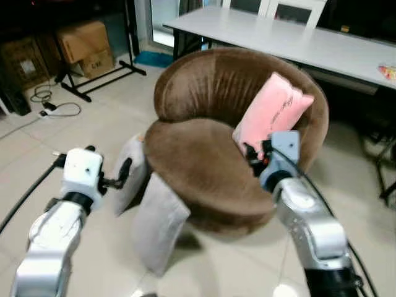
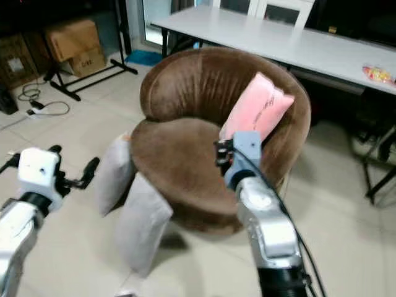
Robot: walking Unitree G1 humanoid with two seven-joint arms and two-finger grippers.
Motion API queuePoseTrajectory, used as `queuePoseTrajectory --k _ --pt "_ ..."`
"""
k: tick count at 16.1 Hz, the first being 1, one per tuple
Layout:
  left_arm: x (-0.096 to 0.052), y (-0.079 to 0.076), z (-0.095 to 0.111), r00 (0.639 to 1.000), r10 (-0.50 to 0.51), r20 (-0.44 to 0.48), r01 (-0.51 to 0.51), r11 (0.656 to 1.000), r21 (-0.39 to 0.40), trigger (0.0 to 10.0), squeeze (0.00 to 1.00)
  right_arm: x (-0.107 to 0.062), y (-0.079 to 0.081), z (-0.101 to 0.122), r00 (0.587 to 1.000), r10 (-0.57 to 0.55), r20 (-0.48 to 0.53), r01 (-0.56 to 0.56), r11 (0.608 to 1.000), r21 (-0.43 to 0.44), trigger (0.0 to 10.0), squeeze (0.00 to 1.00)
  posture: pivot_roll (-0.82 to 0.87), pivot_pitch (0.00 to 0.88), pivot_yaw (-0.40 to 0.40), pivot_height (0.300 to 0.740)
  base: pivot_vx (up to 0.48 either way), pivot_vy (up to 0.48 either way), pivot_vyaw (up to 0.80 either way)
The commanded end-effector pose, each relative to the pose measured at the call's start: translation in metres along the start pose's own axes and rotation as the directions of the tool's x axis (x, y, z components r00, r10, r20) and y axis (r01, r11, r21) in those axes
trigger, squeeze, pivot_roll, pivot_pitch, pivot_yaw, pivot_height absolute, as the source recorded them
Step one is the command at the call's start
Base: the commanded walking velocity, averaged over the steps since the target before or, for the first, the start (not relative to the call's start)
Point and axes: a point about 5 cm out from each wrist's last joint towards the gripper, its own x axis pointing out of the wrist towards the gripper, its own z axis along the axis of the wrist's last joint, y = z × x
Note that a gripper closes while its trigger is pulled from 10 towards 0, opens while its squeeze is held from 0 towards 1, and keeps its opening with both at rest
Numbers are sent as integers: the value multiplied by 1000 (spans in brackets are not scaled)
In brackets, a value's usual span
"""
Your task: Move the pillow to the sofa from floor
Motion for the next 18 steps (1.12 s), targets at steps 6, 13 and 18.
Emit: queuePoseTrajectory --k 6,13,18 --pt "3 4 4 999 25 36 -25 1000 7 10000 0 3 -1 1 1000 -8 2 8 1000 0 10000 0 -9 0 -38 740 0 215 0" --pt "6 4 6 999 25 40 -27 999 34 10000 0 5 3 3 1000 8 11 -7 1000 -2 10000 0 -13 0 -31 740 73 0 522" --pt "7 6 6 998 39 42 -40 999 31 10000 0 6 2 4 1000 -10 19 10 1000 1 10000 0 -13 0 -31 740 282 0 0"
